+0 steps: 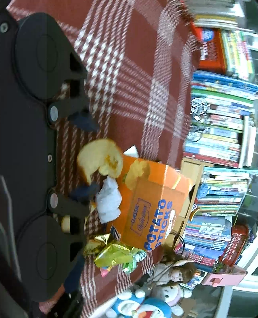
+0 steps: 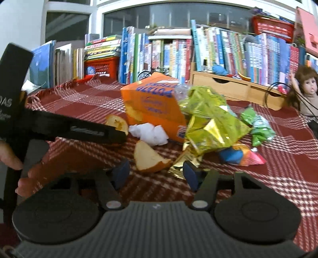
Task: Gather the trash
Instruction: 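Grasp the apple core with the left tool while the right tool grasps the orange peel, then carry both pieces over the trash bin and open both tools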
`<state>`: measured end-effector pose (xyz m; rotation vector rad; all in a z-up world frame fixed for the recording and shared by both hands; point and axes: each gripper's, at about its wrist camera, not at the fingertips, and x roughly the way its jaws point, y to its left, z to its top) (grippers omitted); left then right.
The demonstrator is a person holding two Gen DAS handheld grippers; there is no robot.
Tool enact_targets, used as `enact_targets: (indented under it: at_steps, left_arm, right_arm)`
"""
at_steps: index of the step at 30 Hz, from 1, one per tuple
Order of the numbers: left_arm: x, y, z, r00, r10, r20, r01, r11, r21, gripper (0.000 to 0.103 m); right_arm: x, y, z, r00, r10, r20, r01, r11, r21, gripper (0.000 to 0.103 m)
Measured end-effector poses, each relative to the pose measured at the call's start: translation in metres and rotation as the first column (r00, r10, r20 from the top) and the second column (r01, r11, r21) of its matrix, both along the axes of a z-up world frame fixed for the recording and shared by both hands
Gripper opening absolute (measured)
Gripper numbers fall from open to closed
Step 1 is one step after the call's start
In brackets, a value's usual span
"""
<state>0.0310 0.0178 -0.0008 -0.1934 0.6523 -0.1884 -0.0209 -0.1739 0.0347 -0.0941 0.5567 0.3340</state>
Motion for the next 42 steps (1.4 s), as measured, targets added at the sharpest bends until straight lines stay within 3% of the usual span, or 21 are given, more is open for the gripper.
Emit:
enact_targets:
  at_steps: [4,5,7,9,12,19,30,36,42]
  left_arm:
    - [-0.001,-0.003,0.003,1.000,0.014,0.010,-0.014,1.000,0.005,0.034]
    - [-0.002,-0.003,0.004,1.000,0.013,0.010,-0.013,1.000,0.006,0.033]
    - [-0.006,-0.002,0.006,1.000,0.012,0.010,-0.012,1.000,0.002,0.032]
    - [-0.011,0.000,0.008,1.000,0.012,0.014,-0.012,1.000,0.002,0.031]
    - [-0.022,0.003,0.013,1.000,0.015,0.026,-0.015,1.000,-0.002,0.030]
    - [-0.061,0.011,0.030,0.998,0.015,0.068,-0.015,1.000,-0.008,0.029]
    - [-0.163,0.017,0.037,0.997,-0.051,0.064,0.052,0.999,-0.014,0.029]
    - [-0.209,0.011,0.006,0.993,-0.104,-0.051,0.106,0.994,0.026,0.029]
    - [-0.227,0.000,-0.064,0.968,-0.109,-0.226,0.132,0.987,0.090,0.030]
  right_arm:
    - [0.011,0.009,-0.006,1.000,0.008,-0.016,-0.009,1.000,-0.018,0.062]
    - [0.014,0.011,-0.007,1.000,0.007,-0.024,-0.007,1.000,-0.017,0.050]
    - [0.017,0.011,-0.009,0.999,-0.006,-0.035,0.005,1.000,-0.014,0.038]
    - [0.016,0.011,-0.007,0.999,-0.014,-0.036,0.014,1.000,-0.008,0.017]
    - [0.009,0.008,-0.003,1.000,-0.011,-0.022,0.011,1.000,0.004,0.012]
    - [-0.019,0.002,0.010,1.000,-0.006,0.015,0.006,1.000,0.008,0.009]
    - [-0.097,-0.012,0.020,0.999,0.020,-0.030,-0.017,0.995,0.096,0.008]
    - [-0.141,-0.013,-0.002,0.987,0.054,-0.148,-0.037,0.992,0.117,0.008]
    - [-0.152,-0.012,-0.060,0.953,0.025,-0.302,-0.002,0.997,0.077,0.009]
